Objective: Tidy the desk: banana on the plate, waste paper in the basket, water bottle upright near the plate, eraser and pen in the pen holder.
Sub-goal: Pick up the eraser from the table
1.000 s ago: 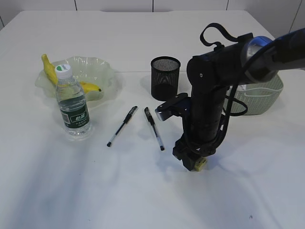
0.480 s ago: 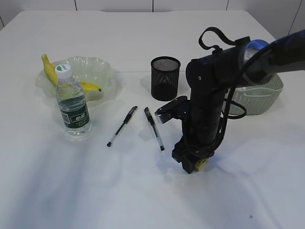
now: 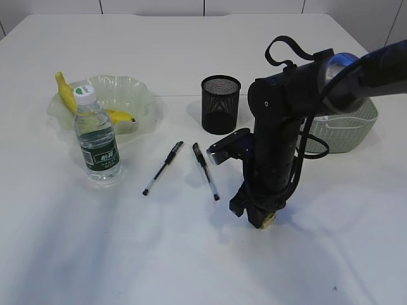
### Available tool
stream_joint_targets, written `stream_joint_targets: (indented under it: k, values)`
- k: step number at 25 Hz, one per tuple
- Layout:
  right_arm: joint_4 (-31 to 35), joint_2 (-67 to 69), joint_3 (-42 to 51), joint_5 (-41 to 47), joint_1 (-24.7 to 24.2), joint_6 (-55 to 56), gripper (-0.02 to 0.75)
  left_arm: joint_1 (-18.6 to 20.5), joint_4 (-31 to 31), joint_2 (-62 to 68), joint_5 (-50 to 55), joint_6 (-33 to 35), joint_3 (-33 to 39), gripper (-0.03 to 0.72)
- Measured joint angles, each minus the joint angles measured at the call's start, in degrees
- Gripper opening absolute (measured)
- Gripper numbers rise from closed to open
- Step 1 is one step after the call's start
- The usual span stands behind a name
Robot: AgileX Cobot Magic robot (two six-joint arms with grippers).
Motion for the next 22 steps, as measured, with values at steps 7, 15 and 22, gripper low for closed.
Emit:
stream_joint_targets:
  k: [7, 15, 22]
  values:
    - [0.0, 0.0, 0.0, 0.0, 0.0, 0.0, 0.28, 0.0, 0.0, 0.0, 0.0, 0.0, 0.0, 0.554]
    - [0.2, -0.8, -3.6, 1.1, 0.0, 0.0, 0.278, 0.0, 0.0, 0.0, 0.0, 0.0, 0.0, 0.552]
    - [0.2, -2.1, -11.5, 3.1, 0.0, 1.0, 0.278, 0.0, 0.0, 0.0, 0.0, 0.0, 0.0, 0.552]
